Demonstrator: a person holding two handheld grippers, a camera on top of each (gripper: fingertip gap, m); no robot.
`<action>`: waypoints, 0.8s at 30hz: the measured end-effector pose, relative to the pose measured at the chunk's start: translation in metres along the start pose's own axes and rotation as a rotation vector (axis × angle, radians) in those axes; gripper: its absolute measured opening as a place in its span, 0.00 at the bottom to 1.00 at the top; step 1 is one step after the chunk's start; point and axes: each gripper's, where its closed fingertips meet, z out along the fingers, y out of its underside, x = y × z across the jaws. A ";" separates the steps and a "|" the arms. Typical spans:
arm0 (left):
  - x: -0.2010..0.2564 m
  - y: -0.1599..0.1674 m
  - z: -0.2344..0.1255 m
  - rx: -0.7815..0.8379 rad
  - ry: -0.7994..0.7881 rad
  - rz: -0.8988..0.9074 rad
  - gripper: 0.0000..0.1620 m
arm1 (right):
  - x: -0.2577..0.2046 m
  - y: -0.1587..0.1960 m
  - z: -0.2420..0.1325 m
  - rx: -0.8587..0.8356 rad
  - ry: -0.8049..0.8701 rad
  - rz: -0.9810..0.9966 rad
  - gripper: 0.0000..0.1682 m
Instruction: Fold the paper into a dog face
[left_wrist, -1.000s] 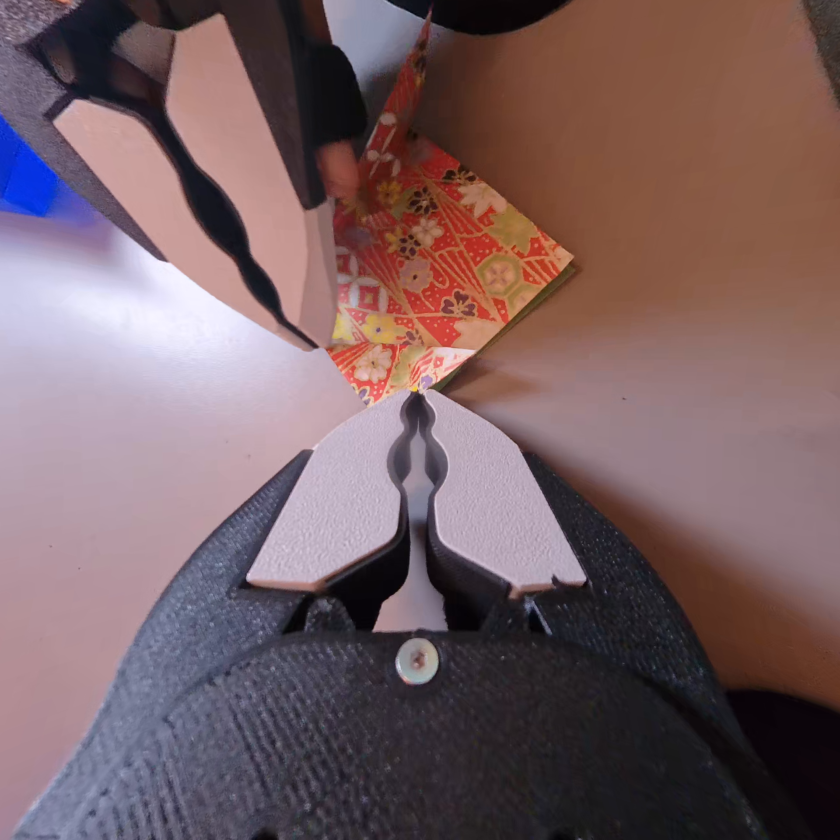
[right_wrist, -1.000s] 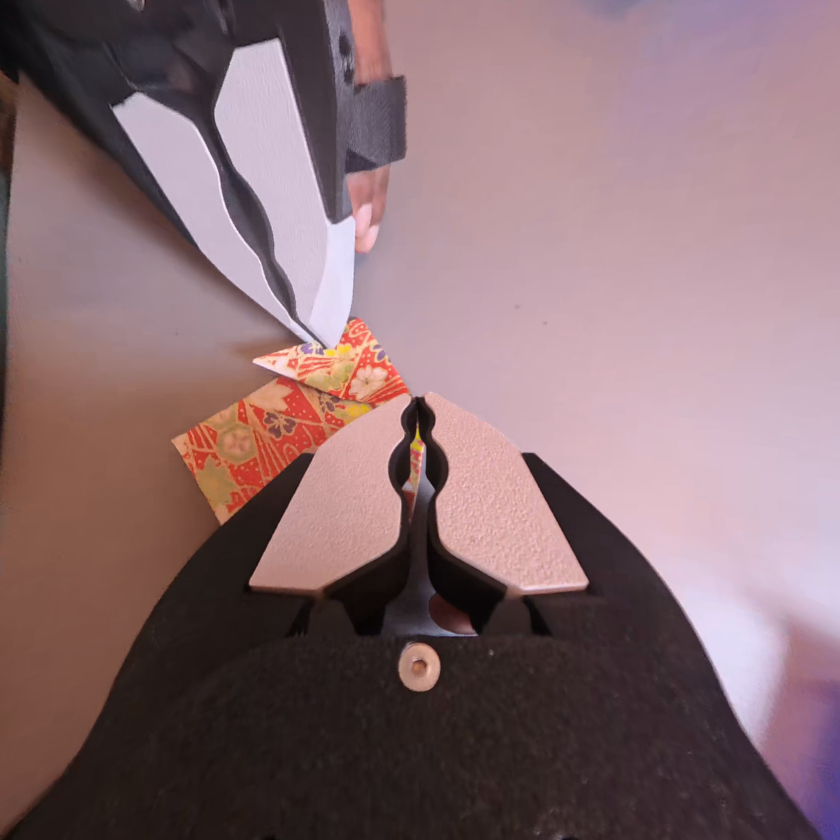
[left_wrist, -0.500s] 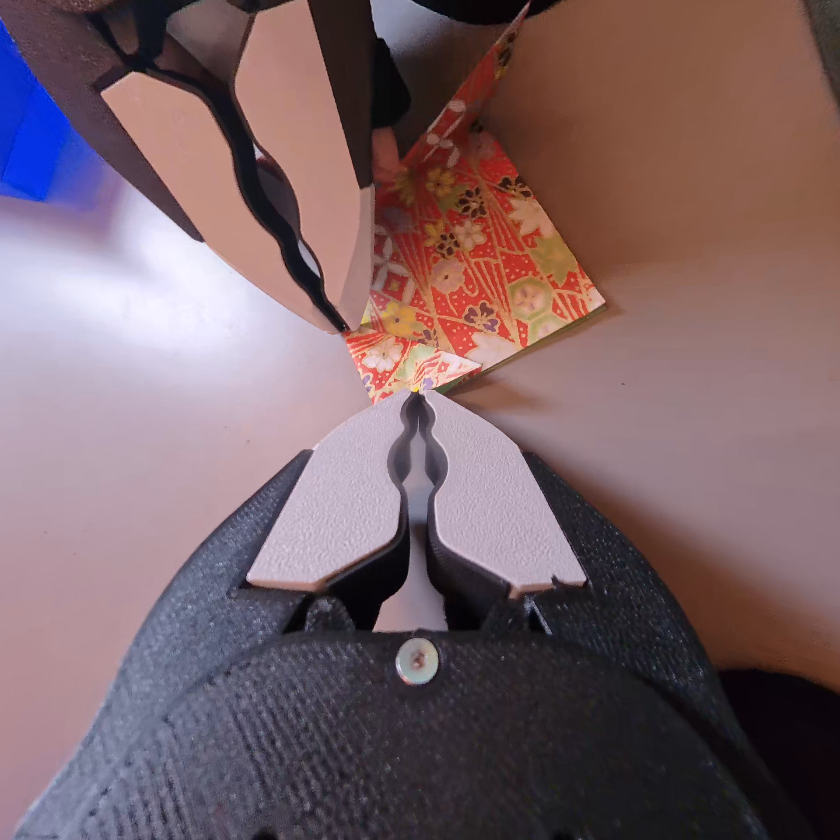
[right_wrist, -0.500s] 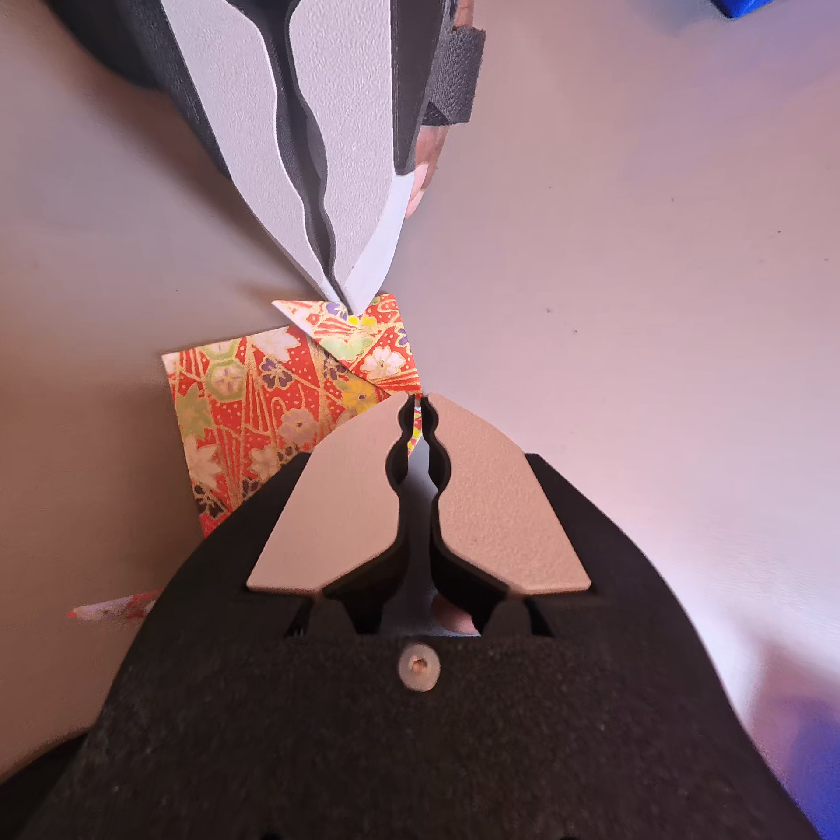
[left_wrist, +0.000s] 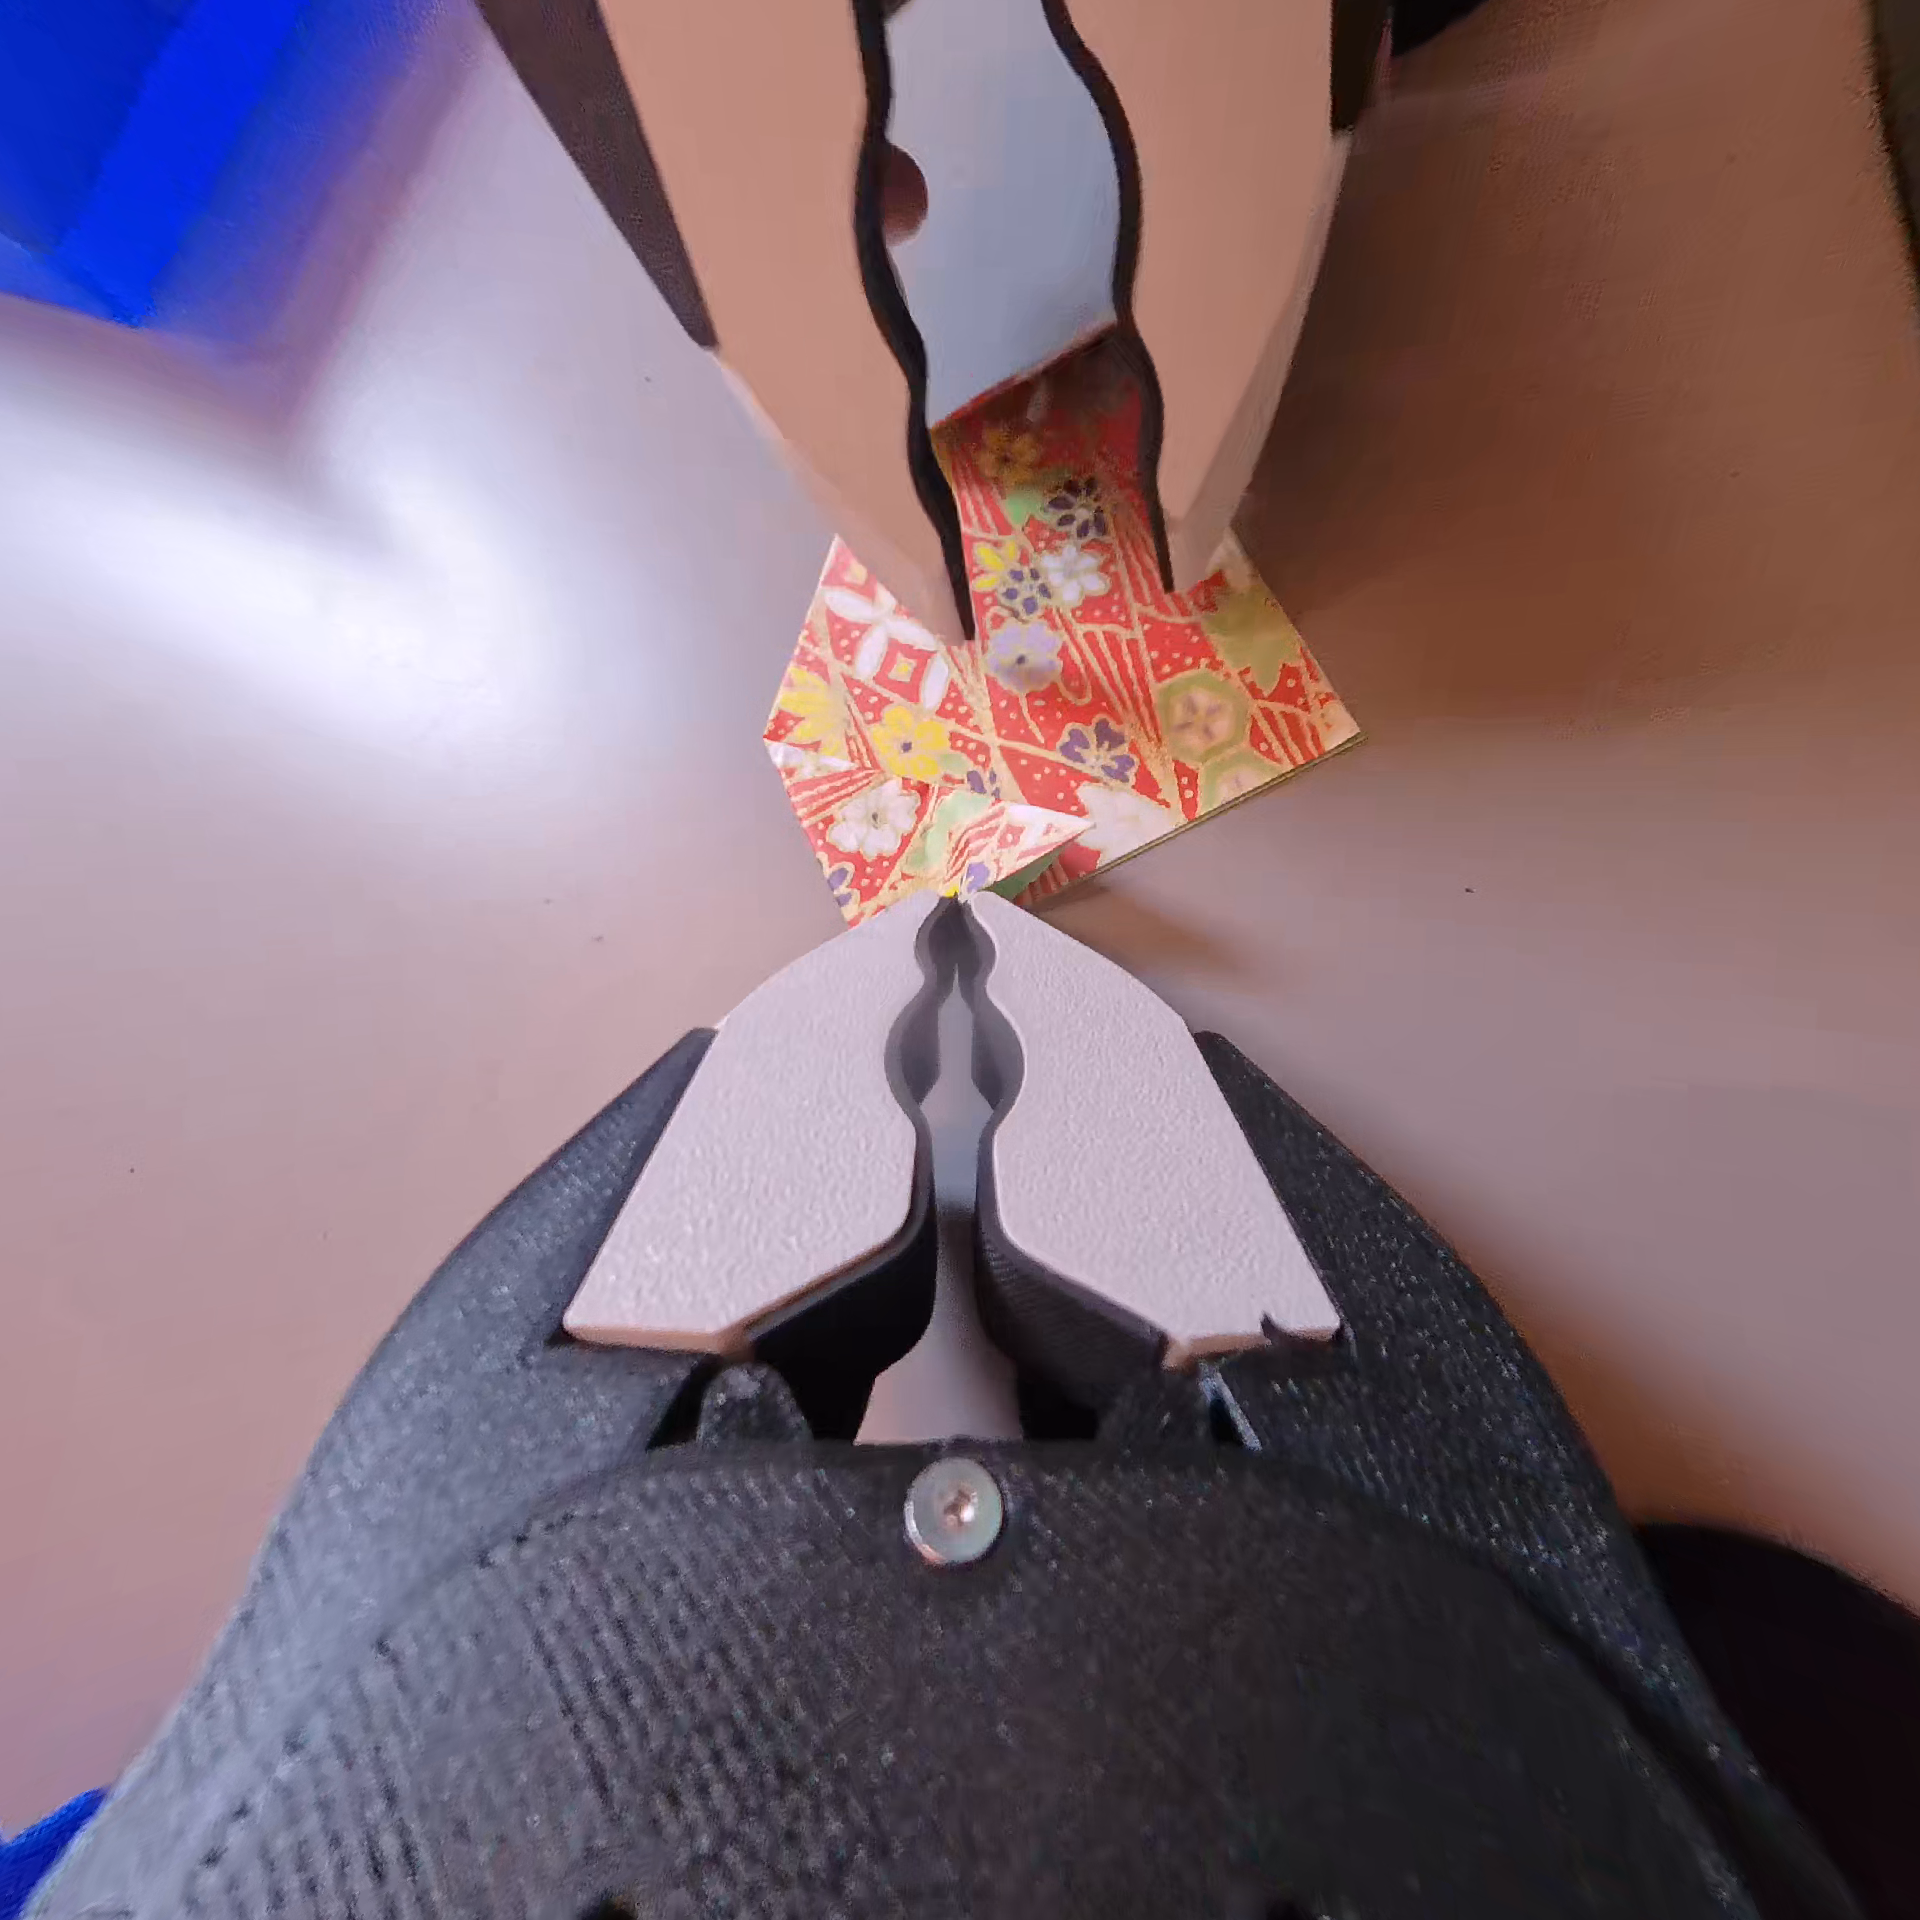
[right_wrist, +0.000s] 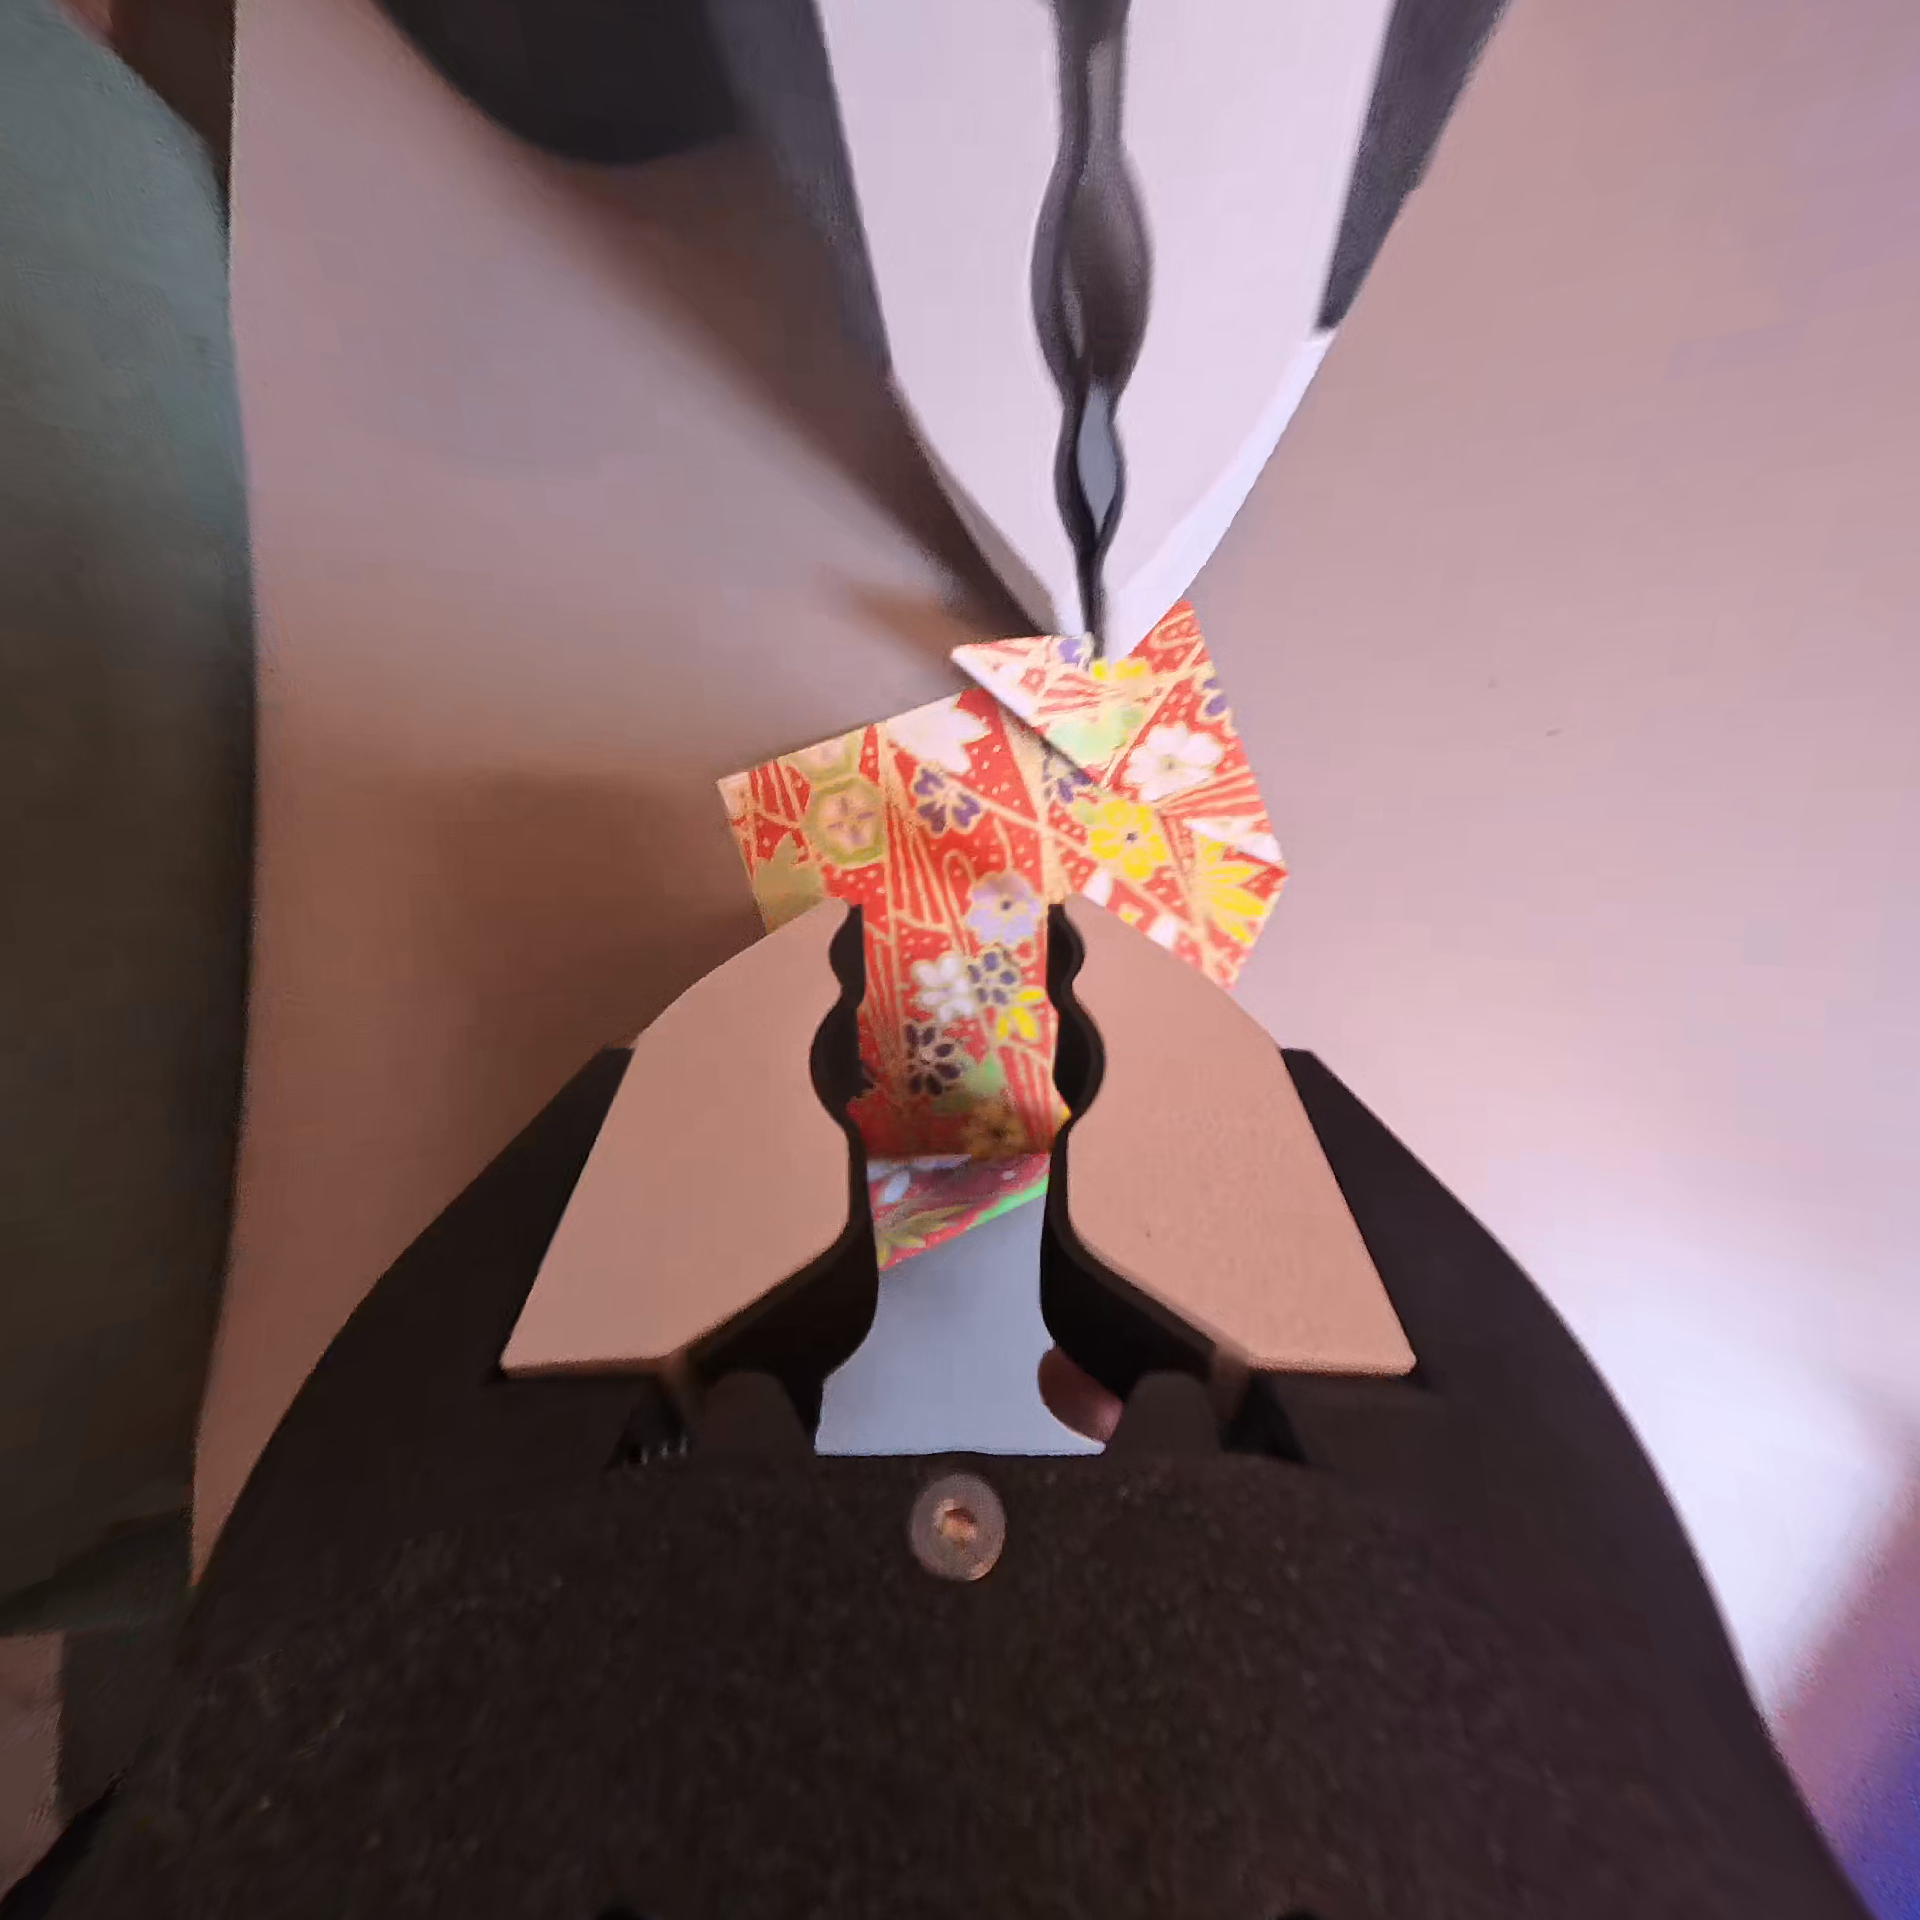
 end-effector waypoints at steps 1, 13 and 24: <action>0.000 -0.002 -0.001 0.012 0.005 -0.009 0.00 | -0.001 0.004 0.002 -0.033 0.007 -0.005 0.21; 0.021 -0.010 -0.002 0.077 0.122 0.020 0.00 | 0.027 0.018 -0.004 -0.065 -0.013 0.011 0.14; 0.034 -0.007 0.004 0.063 0.193 0.037 0.00 | 0.044 0.001 0.004 0.032 0.140 -0.028 0.22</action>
